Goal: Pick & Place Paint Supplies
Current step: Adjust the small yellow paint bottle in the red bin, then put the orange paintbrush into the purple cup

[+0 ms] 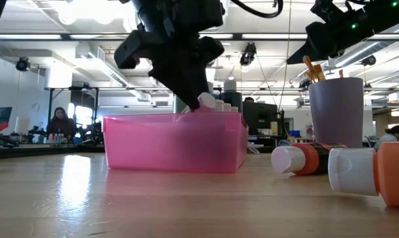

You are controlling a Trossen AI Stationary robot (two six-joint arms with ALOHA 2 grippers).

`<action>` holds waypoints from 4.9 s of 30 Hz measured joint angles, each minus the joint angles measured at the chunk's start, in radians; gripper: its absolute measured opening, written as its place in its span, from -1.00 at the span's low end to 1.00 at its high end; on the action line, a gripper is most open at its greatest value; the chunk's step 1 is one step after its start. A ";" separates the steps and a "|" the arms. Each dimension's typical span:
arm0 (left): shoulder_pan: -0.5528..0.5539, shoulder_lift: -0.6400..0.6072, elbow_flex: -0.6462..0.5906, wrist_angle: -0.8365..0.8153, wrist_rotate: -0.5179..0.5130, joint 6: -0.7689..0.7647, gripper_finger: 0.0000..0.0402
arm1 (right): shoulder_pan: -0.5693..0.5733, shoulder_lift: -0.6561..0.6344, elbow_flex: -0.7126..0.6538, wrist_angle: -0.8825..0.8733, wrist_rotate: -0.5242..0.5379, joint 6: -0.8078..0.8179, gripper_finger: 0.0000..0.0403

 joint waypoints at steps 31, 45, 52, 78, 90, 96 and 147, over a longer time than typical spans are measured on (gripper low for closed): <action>0.091 -0.458 -0.669 0.874 -0.056 -0.379 -0.44 | 0.000 -0.001 -0.016 0.009 0.000 0.019 -0.43; 0.109 -0.479 -0.810 0.976 -0.312 -0.679 -0.44 | -0.016 -0.001 -0.016 0.022 0.000 0.023 -0.50; 0.111 -0.479 -0.873 1.108 -0.370 -0.768 -0.44 | -0.015 -0.001 -0.025 0.026 0.000 0.023 -0.63; 0.112 -0.280 -0.920 1.310 -0.373 -0.859 -0.44 | -0.015 -0.001 -0.030 0.030 0.000 0.023 -0.43; 0.112 -0.274 -0.920 1.308 -0.392 -0.802 -0.44 | -0.015 0.000 -0.032 0.029 0.000 0.023 -0.33; 0.113 -0.274 -0.920 1.309 -0.394 -0.739 -0.37 | -0.015 0.000 -0.032 0.029 -0.001 0.023 -0.30; -0.372 -0.686 -0.568 0.104 -0.418 -1.295 0.01 | -0.015 -0.001 0.016 0.113 -0.005 -0.082 -0.46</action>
